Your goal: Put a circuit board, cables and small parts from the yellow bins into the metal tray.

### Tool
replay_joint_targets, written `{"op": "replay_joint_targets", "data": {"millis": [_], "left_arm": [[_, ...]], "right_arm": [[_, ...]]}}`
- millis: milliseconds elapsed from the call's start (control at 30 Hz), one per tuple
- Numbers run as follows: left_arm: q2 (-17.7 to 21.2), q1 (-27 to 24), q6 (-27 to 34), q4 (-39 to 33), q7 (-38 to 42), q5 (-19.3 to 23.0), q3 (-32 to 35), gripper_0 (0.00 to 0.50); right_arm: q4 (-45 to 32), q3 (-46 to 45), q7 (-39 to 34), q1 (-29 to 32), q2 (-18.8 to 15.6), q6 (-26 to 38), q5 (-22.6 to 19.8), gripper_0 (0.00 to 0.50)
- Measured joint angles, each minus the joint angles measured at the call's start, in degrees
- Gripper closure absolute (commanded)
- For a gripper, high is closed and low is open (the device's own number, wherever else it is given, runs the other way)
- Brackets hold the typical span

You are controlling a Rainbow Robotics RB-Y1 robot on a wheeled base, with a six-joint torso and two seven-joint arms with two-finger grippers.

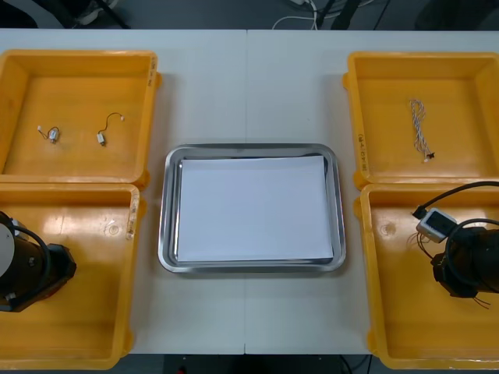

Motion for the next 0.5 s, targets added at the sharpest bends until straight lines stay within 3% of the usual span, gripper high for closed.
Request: {"op": "replay_joint_targets", "data": {"millis": [267,500], "left_arm": [[0.2,-1.3,7.2,-3.7,-0.3,1.2,2.8,0.5],[1.0,-4.6,9.3,-5.4,-0.4,3.3,4.9,0.5]], "right_arm": [[-2.3,-4.2,0.1,-1.7,0.0,8.5,-1.5,0.5],[-2.8,-9.3,0.1,-4.8,0.0,15.7,-6.5,0.5]]}}
